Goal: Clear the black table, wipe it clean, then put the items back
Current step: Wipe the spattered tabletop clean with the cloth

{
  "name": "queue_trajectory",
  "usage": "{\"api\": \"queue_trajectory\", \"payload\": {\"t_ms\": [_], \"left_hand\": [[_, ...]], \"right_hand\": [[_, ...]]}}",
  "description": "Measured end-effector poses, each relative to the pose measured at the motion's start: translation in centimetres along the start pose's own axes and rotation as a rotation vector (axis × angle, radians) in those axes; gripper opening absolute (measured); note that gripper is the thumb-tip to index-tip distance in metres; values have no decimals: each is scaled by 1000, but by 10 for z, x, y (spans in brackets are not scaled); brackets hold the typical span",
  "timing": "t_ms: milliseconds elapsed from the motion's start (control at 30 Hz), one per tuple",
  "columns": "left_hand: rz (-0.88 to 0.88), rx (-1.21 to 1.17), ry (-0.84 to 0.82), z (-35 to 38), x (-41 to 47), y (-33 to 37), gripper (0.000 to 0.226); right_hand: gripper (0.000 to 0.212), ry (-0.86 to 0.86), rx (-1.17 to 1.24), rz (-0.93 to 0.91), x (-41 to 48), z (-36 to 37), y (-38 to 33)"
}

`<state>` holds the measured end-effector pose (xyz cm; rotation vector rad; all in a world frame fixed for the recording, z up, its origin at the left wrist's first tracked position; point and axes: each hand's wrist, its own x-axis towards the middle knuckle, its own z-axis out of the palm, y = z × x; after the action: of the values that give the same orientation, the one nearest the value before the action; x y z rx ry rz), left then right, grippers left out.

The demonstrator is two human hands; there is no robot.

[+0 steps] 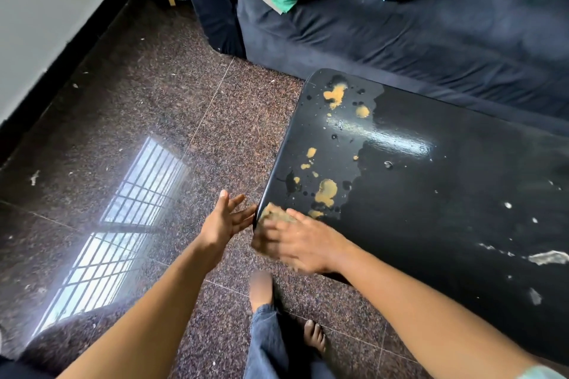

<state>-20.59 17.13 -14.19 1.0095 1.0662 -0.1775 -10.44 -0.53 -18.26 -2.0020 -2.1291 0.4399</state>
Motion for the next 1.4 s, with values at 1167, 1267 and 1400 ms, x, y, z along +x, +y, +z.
{"api": "queue_trajectory", "payload": {"t_ms": [1167, 1267, 1400], "left_hand": [[229, 203, 371, 30, 4, -3, 62], [246, 220, 395, 32, 4, -5, 61], [261, 241, 416, 36, 0, -6, 58]], "right_hand": [[64, 0, -165, 100, -36, 7, -12], [76, -25, -208, 22, -45, -2, 17], [89, 4, -176, 250, -30, -20, 43]]}}
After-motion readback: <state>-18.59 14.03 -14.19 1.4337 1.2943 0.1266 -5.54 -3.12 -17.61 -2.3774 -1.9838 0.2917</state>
